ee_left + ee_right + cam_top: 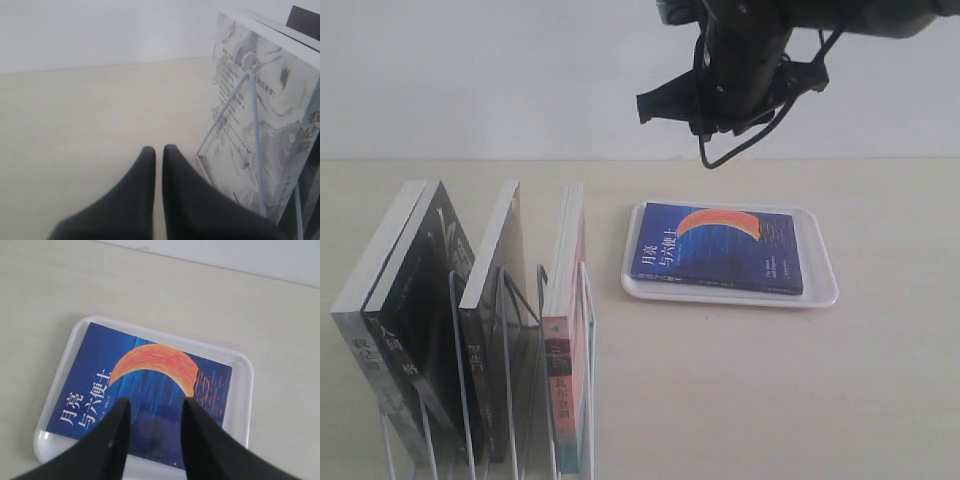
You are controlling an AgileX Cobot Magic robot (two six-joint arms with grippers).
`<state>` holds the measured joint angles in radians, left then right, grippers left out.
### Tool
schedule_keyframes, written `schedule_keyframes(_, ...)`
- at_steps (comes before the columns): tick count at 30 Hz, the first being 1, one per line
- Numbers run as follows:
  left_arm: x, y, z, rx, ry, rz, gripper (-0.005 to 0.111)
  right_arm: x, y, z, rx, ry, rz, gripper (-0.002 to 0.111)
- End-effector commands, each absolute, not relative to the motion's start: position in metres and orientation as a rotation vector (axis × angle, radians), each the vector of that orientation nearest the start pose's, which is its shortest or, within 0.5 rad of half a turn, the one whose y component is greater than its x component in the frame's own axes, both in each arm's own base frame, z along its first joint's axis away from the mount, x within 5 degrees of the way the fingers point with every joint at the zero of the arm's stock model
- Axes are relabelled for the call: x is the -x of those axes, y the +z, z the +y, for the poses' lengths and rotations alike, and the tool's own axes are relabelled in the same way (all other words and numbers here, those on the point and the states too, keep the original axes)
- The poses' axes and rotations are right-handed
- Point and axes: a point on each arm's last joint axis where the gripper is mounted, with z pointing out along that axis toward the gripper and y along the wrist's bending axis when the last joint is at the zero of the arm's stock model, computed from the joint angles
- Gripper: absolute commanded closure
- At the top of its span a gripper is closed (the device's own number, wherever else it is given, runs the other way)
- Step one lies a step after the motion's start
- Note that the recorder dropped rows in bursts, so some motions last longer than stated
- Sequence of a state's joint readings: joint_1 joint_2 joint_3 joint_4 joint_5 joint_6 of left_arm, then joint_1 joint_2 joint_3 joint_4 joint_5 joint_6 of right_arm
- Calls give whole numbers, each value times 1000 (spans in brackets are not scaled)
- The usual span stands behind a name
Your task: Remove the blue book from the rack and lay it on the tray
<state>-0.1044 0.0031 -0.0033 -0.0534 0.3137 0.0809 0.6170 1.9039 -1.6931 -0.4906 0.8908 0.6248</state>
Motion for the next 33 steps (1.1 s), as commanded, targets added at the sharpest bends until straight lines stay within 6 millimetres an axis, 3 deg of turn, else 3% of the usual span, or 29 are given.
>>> schedule_keyframes(1, -54, 185, -7, -124, -70, 1794, 102, -353, 329, 202, 237, -126, 2409, 74)
schedule_keyframes(7, -54, 185, -7, -124, -70, 1794, 102, -302, 315, 171, 297, -78, 2402, 75)
schedule_keyframes(11, -54, 185, -7, -124, -70, 1794, 102, -266, 318, 146, 241, -49, 2402, 75)
schedule_keyframes(12, -54, 185, -7, -124, -70, 1794, 102, -258, 318, 141, 234, -46, 2403, 78)
schedule_keyframes(16, -54, 185, -7, -124, -70, 1794, 102, -228, 315, 119, 225, -65, 2421, 106)
schedule_keyframes(19, -54, 185, -7, -124, -70, 1794, 102, -208, 314, 105, 190, -46, 2415, 108)
schedule_keyframes(28, -54, 185, -7, -124, -70, 1794, 102, -164, 315, 78, 105, 43, 2413, 108)
schedule_keyframes(33, -54, 185, -7, -124, -70, 1794, 102, -156, 322, 74, 77, 87, 2396, 108)
